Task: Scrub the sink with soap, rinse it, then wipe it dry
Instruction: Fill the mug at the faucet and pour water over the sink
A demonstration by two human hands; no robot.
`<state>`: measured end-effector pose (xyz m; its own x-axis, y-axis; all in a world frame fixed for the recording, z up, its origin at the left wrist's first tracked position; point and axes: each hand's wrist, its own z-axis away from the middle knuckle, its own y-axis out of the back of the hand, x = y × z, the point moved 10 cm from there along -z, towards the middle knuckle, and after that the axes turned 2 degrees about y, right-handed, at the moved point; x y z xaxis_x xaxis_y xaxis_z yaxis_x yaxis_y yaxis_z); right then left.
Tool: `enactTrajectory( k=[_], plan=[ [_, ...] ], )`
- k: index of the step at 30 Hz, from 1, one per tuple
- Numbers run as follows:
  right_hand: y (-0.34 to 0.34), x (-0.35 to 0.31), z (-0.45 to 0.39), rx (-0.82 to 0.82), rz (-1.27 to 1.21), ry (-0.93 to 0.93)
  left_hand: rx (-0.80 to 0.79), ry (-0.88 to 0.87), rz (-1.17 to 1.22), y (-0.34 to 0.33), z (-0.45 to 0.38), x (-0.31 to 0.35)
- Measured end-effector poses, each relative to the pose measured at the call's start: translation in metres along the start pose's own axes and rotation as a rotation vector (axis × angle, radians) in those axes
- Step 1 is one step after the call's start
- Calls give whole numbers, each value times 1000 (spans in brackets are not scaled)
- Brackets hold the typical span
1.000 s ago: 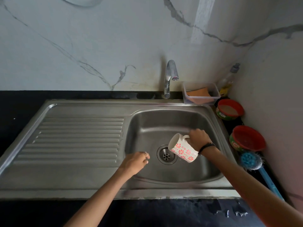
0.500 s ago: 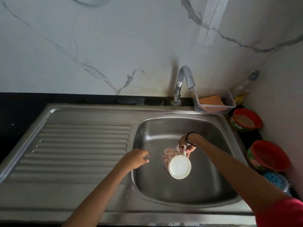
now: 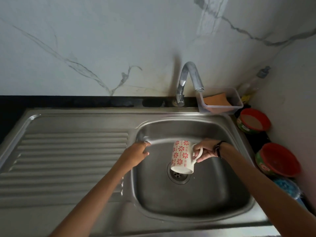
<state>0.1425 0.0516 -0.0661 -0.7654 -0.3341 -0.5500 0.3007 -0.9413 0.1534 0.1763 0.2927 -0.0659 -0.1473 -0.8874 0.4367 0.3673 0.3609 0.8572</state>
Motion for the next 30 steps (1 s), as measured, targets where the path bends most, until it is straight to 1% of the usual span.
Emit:
enactTrajectory(
  k=[3,5,8,9,11,13,15,19,25,30],
  plan=[
    [-13,-43,4,-17,119,172,50,12,21,20,-5,-10],
    [-15,-78,7,46,159,326,92,18,79,34,-7,-18],
    [-12,-131,11,202,152,630,138,32,138,49,-6,-24],
    [-11,-145,13,270,144,710,156,34,107,54,-8,-23],
    [-4,-167,14,435,133,807,200,12,-26,63,-16,-17],
    [2,-183,15,582,122,850,223,-10,-123,70,-29,-11],
    [5,-195,7,640,74,864,216,-17,-197,75,-44,-10],
    [8,-202,-16,669,60,831,219,-12,-347,86,-72,-12],
    [13,-200,-38,700,133,830,204,18,-343,97,-99,-20],
    [16,-205,-48,728,107,853,202,-1,-367,91,-108,-20]
  ],
)
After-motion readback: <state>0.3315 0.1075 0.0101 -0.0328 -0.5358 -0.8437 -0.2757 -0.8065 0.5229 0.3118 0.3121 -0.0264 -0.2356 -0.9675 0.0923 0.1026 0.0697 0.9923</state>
